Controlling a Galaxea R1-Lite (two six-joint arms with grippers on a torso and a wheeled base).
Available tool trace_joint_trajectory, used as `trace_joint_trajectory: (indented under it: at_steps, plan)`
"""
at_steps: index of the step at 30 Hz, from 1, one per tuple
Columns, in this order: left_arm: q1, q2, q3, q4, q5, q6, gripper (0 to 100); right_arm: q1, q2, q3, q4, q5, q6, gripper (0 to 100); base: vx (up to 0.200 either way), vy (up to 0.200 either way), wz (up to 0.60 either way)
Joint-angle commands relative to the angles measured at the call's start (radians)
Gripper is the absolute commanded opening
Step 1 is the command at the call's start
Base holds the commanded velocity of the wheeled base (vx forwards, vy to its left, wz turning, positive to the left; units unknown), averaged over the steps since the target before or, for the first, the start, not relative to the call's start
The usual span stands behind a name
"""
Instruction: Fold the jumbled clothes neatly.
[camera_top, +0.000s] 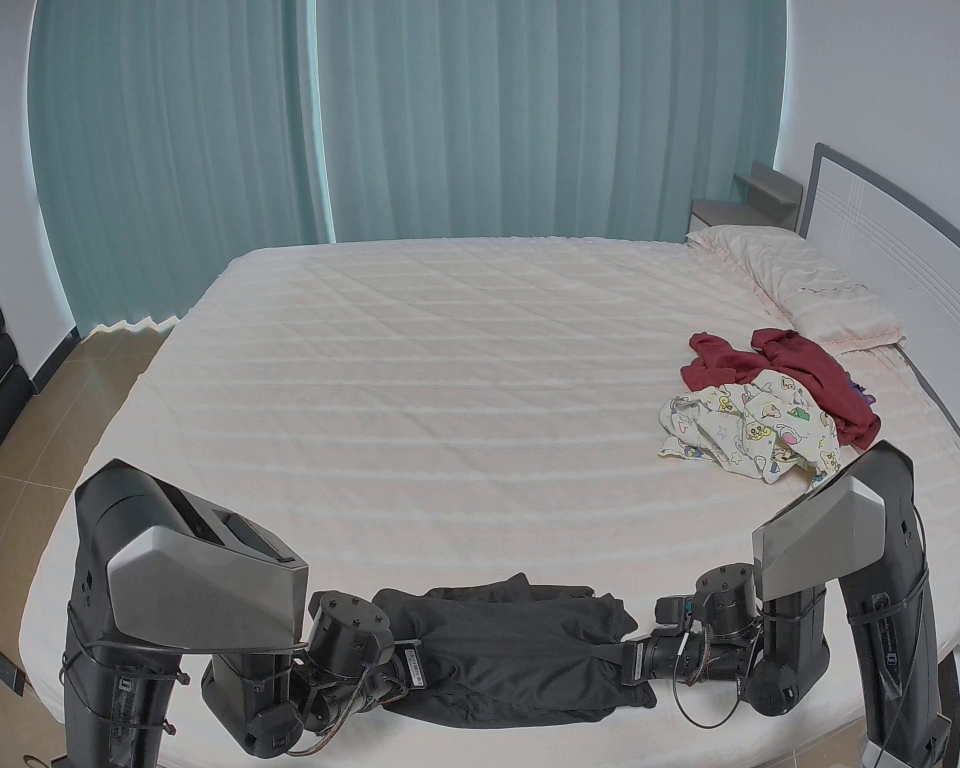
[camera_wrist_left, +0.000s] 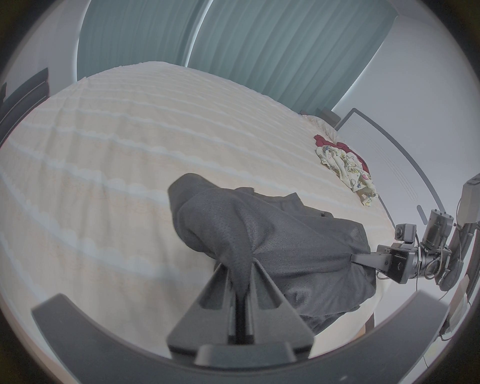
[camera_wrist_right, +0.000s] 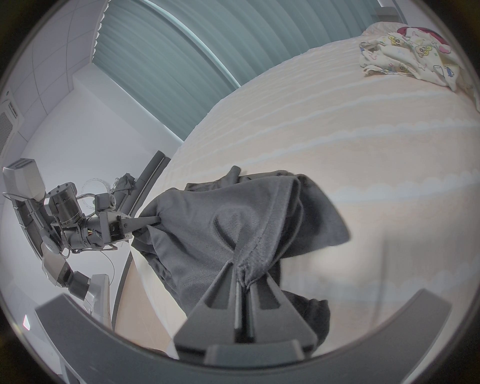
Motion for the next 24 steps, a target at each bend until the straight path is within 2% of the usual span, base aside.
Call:
trace_joint_trajectory:
  at_steps: [1, 4, 5, 12, 15, 24]
  plan:
    - [-0.001, -0.001, 0.013, -0.019, 0.001, 0.001, 0, 0.0, -0.002, -0.009, -0.012, -0.002, -0.001, 0, 0.0, -0.2, 0.0]
    - [0.006, 0.004, 0.033, -0.065, 0.003, -0.001, 0, -0.009, 0.001, -0.032, -0.012, -0.012, -0.001, 0, 0.0, -0.067, 0.0]
    - [0.009, 0.005, 0.039, -0.072, 0.001, -0.001, 0, -0.009, 0.001, -0.032, -0.012, -0.012, -0.003, 100, 0.0, 0.0, 0.0]
    - [0.068, -0.007, 0.084, -0.074, 0.001, 0.002, 0, -0.015, 0.011, -0.052, -0.012, -0.072, -0.044, 100, 0.0, 0.0, 0.0]
    - [0.077, -0.039, 0.099, -0.074, 0.001, 0.002, 0, -0.052, -0.008, -0.057, -0.014, -0.077, -0.043, 100, 0.0, 0.0, 0.0]
    - [0.078, -0.122, 0.119, -0.072, 0.0, 0.002, 0, -0.058, -0.014, -0.08, -0.012, -0.081, -0.044, 100, 0.0, 0.0, 0.0]
